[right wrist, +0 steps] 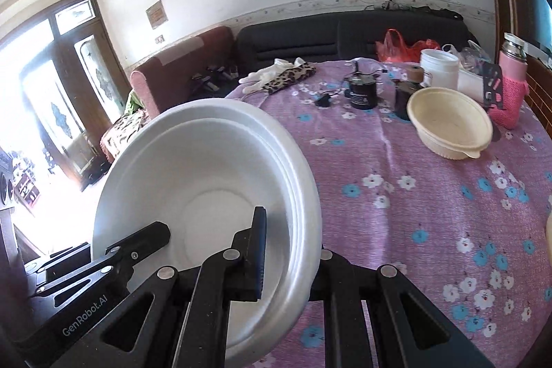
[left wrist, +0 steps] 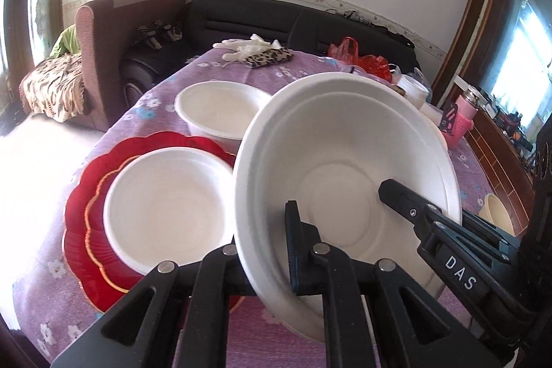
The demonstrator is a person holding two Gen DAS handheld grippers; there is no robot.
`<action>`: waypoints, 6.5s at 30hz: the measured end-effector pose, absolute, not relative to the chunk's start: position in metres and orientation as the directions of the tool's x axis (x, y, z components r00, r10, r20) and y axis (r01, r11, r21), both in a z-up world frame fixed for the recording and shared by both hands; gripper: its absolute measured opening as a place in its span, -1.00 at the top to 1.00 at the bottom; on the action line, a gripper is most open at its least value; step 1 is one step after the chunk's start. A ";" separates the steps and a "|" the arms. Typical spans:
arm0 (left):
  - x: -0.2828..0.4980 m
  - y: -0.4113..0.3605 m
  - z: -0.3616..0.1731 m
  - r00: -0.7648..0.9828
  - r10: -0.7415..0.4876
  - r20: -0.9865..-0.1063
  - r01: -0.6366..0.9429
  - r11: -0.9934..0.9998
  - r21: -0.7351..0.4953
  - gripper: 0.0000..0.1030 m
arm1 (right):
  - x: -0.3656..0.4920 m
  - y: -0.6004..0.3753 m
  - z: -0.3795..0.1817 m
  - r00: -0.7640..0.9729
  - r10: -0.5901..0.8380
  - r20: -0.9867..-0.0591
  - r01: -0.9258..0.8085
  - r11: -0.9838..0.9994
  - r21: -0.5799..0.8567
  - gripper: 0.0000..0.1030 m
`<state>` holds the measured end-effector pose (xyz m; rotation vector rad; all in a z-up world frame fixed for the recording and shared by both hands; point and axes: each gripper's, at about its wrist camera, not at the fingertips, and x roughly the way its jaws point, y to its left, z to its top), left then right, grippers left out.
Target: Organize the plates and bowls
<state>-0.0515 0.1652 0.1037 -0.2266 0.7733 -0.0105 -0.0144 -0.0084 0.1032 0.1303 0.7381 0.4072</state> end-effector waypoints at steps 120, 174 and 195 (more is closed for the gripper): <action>0.204 0.257 0.053 0.334 0.006 -0.943 0.032 0.999 0.018 0.57 | 0.182 0.075 0.029 0.338 0.519 -0.785 -0.178 0.855 0.488 0.20; -0.059 0.206 0.175 0.693 -0.050 -0.720 -0.066 0.989 -0.132 0.62 | -0.048 0.014 0.157 0.593 0.529 -0.607 -0.356 0.848 0.392 0.61; -0.110 0.237 0.164 0.757 0.060 -0.651 -0.213 0.964 -0.158 0.61 | -0.065 0.052 0.149 0.578 0.566 -0.588 -0.408 0.824 0.393 0.59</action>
